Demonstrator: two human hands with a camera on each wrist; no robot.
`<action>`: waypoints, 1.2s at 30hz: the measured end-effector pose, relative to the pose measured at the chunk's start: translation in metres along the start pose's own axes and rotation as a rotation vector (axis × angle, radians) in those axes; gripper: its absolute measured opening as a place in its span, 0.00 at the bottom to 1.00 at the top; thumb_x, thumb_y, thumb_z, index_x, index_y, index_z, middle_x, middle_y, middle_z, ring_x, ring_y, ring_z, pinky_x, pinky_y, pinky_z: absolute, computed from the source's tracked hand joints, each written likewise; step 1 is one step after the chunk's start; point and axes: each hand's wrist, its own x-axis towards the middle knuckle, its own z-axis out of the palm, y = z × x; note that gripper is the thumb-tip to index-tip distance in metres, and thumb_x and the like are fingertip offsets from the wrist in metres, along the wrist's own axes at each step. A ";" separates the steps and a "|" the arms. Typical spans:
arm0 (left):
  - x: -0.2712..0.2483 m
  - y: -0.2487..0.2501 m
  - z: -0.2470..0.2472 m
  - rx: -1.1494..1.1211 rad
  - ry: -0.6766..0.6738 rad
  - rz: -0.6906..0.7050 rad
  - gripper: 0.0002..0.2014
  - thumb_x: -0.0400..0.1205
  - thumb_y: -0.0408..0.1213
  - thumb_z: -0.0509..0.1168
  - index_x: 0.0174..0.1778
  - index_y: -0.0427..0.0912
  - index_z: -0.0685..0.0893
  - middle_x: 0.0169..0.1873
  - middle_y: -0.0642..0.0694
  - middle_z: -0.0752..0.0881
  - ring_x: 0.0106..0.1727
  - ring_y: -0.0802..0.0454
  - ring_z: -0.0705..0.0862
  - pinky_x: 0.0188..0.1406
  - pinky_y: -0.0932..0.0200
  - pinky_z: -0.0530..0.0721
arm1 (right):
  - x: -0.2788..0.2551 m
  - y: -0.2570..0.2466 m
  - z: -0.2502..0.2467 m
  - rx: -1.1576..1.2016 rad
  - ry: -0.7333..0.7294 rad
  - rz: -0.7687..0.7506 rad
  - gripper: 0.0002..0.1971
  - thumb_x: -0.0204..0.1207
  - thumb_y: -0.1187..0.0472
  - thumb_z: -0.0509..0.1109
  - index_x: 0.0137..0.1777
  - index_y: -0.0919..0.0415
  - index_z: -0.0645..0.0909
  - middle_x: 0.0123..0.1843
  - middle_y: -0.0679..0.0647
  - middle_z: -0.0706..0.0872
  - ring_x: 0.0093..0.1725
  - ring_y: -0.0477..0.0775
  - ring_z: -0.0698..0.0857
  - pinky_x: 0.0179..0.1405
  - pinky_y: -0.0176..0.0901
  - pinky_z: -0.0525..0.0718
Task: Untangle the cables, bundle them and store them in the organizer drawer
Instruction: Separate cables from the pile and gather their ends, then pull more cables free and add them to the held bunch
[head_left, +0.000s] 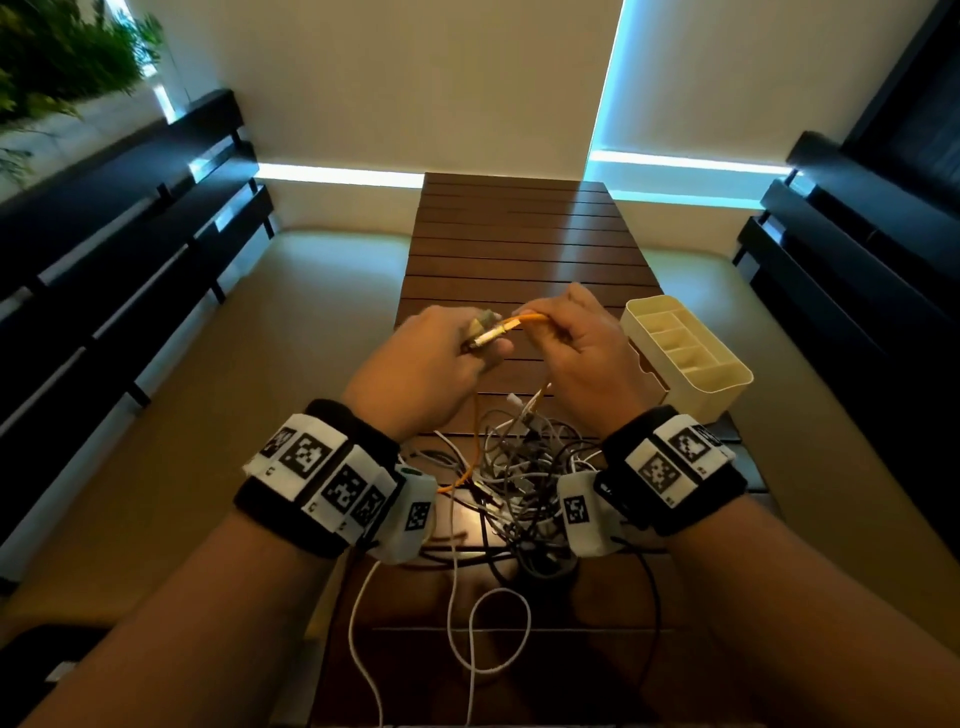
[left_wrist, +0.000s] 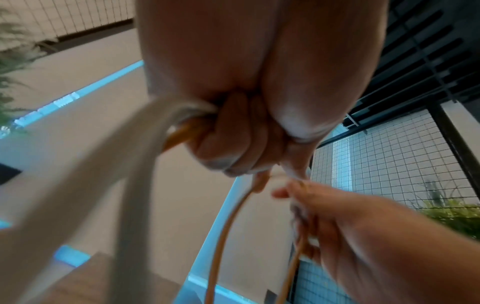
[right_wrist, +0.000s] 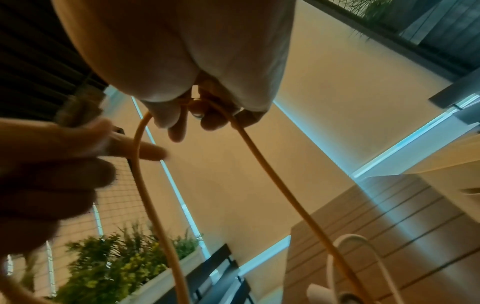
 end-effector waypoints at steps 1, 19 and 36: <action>0.000 -0.002 0.004 -0.009 -0.016 -0.004 0.10 0.85 0.43 0.66 0.38 0.47 0.81 0.28 0.52 0.79 0.30 0.55 0.75 0.33 0.53 0.72 | 0.001 -0.003 0.000 0.009 0.014 -0.019 0.08 0.83 0.61 0.69 0.56 0.57 0.89 0.42 0.43 0.74 0.40 0.37 0.75 0.40 0.24 0.73; -0.015 -0.007 0.011 -0.202 0.123 -0.127 0.10 0.85 0.42 0.66 0.44 0.41 0.88 0.30 0.44 0.81 0.29 0.55 0.73 0.26 0.68 0.70 | -0.035 -0.010 -0.022 0.276 -0.154 0.379 0.06 0.87 0.55 0.64 0.52 0.50 0.82 0.32 0.49 0.86 0.36 0.60 0.89 0.36 0.55 0.91; -0.062 0.013 0.000 -0.838 -0.098 -0.267 0.10 0.87 0.32 0.55 0.56 0.34 0.80 0.24 0.52 0.64 0.23 0.55 0.59 0.22 0.60 0.57 | -0.116 0.004 -0.041 -0.123 -0.930 0.639 0.13 0.86 0.49 0.63 0.54 0.55 0.86 0.47 0.52 0.91 0.49 0.51 0.89 0.49 0.43 0.87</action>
